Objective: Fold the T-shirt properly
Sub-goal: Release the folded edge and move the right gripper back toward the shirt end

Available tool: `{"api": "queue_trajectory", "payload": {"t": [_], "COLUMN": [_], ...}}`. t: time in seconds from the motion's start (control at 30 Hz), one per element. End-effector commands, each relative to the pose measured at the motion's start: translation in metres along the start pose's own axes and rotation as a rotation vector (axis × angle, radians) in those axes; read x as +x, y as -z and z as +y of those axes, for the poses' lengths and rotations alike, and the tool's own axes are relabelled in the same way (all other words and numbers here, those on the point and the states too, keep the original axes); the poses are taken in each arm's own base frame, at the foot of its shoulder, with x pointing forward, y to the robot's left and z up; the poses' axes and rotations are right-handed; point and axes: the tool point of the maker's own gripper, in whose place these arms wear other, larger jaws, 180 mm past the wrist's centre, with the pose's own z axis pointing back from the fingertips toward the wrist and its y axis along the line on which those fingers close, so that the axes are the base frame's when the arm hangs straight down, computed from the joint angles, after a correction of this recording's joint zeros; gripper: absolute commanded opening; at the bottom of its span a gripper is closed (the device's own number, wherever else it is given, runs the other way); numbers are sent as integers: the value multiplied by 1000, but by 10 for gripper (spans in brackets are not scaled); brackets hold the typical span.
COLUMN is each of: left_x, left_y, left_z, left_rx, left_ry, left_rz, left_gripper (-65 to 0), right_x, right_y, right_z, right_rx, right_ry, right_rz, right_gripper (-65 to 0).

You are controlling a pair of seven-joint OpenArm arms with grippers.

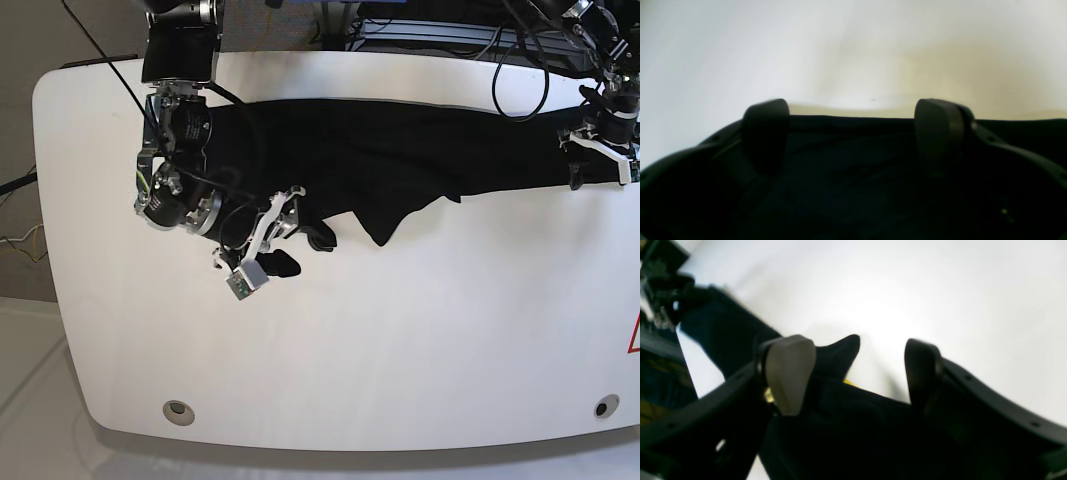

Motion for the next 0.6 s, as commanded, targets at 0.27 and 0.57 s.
{"api": "queue_trajectory", "payload": {"t": [0.27,0.57], "left_x": [32,26], "left_y": [5,0], "left_z": [-23,-16], "left_rx": [-93,-76], "left_ry": [71,-1], "left_rz": [-74,-73], "left_gripper": [-103,-106], "right_x": [-6,-31], "right_y": [-26,-76], "right_z": [-13,-53], "right_rx": [-38,-175], "right_ry": [89,125], "right_rz": [-64,-8], "right_gripper": [-206,-325]}}
